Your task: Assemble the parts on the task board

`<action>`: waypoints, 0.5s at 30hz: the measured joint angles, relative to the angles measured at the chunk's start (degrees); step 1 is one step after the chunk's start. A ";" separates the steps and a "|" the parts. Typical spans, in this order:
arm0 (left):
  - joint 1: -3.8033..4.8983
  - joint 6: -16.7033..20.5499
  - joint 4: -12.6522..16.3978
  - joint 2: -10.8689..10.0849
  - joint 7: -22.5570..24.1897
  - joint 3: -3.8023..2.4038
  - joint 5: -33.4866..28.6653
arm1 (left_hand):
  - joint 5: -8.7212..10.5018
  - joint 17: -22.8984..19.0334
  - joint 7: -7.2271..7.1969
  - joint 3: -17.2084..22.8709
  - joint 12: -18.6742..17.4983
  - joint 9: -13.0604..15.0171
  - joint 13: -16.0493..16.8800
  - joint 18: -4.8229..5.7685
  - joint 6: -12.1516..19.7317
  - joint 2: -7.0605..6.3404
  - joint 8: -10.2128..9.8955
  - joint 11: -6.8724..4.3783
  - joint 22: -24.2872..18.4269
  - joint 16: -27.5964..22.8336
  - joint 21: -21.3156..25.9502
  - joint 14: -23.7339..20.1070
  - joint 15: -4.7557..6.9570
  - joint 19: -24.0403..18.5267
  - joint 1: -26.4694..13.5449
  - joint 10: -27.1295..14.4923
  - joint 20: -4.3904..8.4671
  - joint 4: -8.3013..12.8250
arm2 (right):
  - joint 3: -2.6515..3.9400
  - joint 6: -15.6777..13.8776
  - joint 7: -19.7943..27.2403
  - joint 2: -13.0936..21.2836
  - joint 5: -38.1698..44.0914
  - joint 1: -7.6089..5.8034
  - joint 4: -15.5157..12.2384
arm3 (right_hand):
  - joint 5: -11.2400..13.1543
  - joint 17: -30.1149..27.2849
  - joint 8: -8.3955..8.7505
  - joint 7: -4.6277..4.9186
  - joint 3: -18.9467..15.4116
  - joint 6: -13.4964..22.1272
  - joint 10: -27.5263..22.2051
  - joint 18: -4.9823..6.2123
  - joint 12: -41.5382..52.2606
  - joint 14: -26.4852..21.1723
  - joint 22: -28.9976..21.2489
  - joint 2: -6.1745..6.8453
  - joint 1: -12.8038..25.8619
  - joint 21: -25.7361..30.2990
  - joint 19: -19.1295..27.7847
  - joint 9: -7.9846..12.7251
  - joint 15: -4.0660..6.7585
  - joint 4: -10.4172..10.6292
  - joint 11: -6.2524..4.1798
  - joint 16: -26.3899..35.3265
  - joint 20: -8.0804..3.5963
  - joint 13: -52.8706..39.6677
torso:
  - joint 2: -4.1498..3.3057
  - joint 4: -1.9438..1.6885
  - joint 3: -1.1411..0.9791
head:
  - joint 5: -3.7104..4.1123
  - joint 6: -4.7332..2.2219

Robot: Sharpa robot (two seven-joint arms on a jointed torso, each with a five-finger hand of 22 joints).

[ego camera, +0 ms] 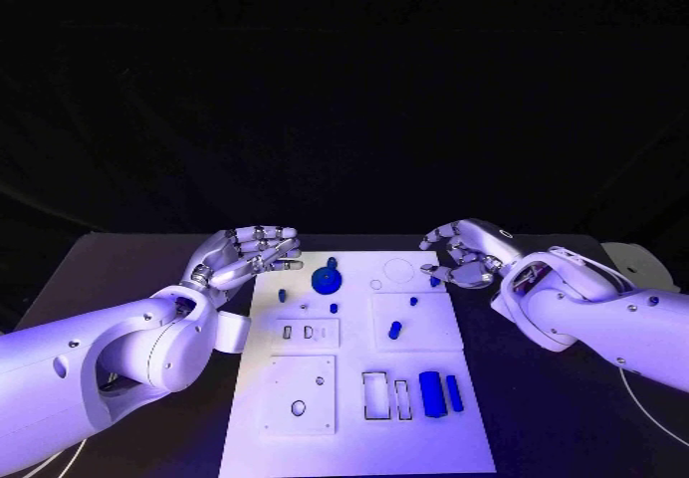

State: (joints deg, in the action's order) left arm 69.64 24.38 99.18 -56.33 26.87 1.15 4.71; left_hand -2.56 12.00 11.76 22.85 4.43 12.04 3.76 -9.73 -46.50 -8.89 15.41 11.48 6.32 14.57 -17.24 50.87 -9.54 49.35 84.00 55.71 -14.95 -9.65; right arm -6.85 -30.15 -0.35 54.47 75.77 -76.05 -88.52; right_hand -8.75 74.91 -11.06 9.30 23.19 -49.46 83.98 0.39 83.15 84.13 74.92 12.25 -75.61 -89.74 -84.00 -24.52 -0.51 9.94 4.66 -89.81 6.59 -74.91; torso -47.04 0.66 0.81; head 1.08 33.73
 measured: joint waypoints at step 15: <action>-0.01 -0.24 -0.94 0.70 0.09 0.00 0.00 | 0.00 -0.01 0.00 0.00 0.00 0.01 0.00 0.00 0.00 0.00 0.00 0.00 0.00 0.00 0.00 0.00 0.00 0.00 0.00 0.00 0.00 0.00 | -0.06 5.09 6.20 2.03 -7.26 0.70 4.58 | -2.35 0.00 1.11 -0.27 0.38 0.78 0.00 0.00 0.00 -0.22 -0.01 0.29 -1.80 0.00 0.00 0.09 0.22 -1.50 0.00 0.00 0.00 0.00 | 0.37 0.18 -0.65 | 0.09 0.02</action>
State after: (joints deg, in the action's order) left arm 69.63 24.13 98.24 -55.63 26.96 1.14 4.71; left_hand -2.56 12.00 11.76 22.85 4.43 12.04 3.76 -9.72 -46.50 -8.89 15.41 11.48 6.33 14.57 -17.24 50.87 -9.54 49.35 84.00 55.71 -14.95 -9.65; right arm -6.91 -25.06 5.85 56.50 68.51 -75.34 -83.93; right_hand -11.10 74.90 -9.95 9.04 23.56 -48.67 83.98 0.40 83.15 83.91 74.91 12.55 -77.41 -89.74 -84.00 -24.43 -0.29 8.44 4.66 -89.81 6.58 -74.91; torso -46.67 0.84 0.15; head 1.17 33.74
